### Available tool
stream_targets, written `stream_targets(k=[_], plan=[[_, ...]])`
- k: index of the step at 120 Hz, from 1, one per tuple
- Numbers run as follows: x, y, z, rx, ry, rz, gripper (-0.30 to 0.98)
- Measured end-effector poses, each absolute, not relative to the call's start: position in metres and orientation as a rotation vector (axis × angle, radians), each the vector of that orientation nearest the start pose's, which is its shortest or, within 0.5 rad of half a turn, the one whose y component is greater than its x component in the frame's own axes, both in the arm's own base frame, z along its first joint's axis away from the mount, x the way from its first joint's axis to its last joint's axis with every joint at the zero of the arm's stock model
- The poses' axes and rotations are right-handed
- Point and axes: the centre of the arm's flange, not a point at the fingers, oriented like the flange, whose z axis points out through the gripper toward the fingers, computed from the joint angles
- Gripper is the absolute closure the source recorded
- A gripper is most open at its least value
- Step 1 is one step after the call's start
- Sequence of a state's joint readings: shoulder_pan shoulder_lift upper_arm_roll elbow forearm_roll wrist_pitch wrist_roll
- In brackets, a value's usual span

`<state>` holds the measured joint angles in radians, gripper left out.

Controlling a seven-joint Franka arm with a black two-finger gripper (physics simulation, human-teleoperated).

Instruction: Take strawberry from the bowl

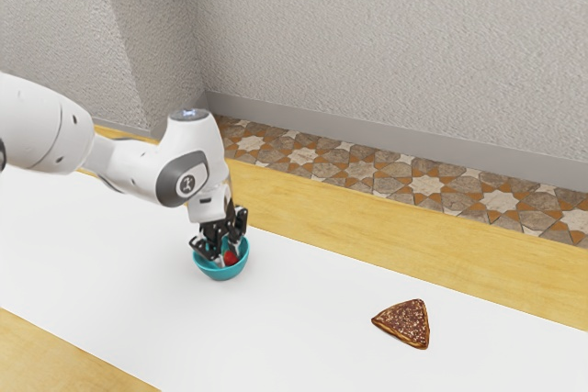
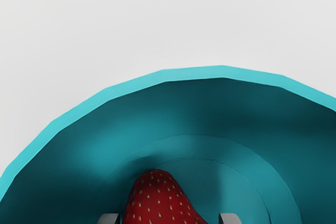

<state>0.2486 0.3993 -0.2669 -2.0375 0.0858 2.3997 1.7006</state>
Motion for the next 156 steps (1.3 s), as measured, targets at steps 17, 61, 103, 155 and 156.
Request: stream_targets(k=[17,61,103,155,156], plan=[[0.597,-0.007,0.254,-2.018,2.455,-0.046,0.62],[0.597,-0.112,0.328,-1.754,2.532,-0.202,0.78],[0.588,-0.216,0.29,-1.593,2.704,-0.22,0.62],[0.577,-0.046,0.597,-2.165,1.98,-0.26,0.09],[0.575,-0.038,0.608,-2.185,1.952,-0.263,0.08]])
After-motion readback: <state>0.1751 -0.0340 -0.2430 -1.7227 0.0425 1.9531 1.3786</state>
